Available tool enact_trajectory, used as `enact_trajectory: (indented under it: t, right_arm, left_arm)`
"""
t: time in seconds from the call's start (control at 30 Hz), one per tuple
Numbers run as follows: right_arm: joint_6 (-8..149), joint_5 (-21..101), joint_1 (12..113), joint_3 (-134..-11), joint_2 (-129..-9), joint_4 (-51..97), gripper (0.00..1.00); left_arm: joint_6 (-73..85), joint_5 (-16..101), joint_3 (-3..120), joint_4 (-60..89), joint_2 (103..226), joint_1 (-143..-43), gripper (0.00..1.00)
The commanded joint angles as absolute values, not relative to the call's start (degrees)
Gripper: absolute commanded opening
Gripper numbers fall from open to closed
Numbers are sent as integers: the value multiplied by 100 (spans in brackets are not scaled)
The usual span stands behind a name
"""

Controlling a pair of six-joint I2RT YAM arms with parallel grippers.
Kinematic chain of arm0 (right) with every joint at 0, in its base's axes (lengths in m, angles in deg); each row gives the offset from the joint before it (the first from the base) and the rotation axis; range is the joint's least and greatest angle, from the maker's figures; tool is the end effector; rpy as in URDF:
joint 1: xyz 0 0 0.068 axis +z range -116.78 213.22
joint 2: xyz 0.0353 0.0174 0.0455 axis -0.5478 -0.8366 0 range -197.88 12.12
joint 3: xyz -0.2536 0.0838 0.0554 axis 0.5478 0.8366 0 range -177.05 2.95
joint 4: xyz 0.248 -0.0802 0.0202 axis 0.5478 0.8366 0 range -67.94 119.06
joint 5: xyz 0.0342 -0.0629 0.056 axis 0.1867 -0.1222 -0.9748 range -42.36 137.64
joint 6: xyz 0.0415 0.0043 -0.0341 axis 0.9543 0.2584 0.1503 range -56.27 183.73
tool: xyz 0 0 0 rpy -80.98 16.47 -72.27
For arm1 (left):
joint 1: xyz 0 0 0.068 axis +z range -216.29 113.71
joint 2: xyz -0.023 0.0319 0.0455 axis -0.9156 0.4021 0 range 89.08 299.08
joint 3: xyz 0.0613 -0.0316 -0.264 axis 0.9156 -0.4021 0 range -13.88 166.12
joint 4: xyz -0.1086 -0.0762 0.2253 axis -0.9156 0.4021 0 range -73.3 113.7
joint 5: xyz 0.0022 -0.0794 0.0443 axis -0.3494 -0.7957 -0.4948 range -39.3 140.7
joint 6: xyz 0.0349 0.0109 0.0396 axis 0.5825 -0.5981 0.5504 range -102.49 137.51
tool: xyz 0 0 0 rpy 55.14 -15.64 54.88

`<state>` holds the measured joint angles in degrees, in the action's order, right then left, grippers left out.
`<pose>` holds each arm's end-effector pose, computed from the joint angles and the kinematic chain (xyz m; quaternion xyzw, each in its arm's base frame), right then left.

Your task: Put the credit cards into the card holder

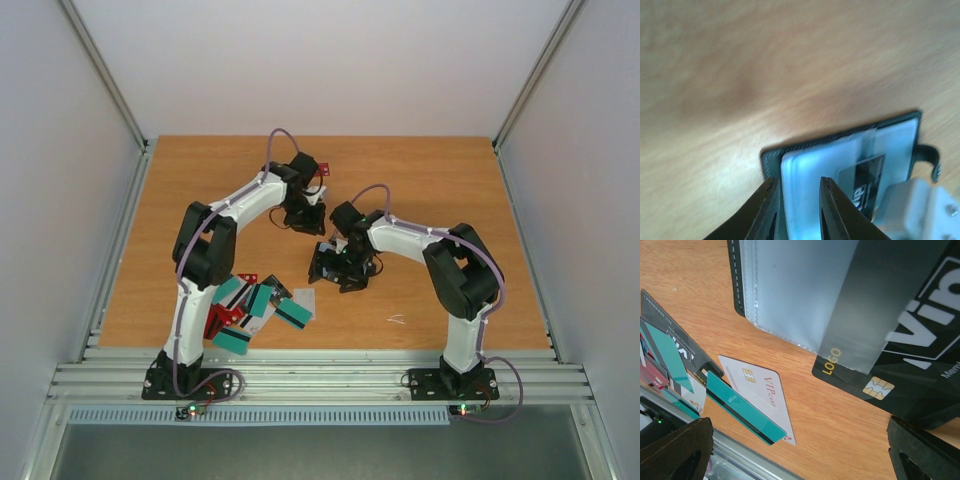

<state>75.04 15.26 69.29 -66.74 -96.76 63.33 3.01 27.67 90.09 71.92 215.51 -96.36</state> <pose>0.2721 0.2218 0.1524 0.2279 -0.9298 -0.2865 0.0385 0.3815 -0.2371 0.1835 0.1532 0.9623 -0.2235 0.0220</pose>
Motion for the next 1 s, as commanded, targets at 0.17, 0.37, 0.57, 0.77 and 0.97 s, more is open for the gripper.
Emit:
enact_trajectory:
  t: [0.17,0.37,0.57,0.77,0.97]
  right_arm:
    - [7824,1621,7005,-6455,-9398,5813,96]
    - [7894,1792,7151,-6456,-9344,5747,97]
    - [7938,2033,7154,-6491,-9418,5721,97]
    - [7859,2381,7152,-6765,-9585,5851,97]
    - [7951,2375,7154,-6960,-9694,5745,98]
  left_arm:
    - [266,1919,10031,7085,22626,-9617,26]
    - [239,1826,10154,7178,22834,-9617,26]
    - [239,1807,9861,7133,22724,-9617,25]
    - [270,1709,9696,7165,22663,-9617,25]
    - [274,1709,9617,7222,22638,-9623,25]
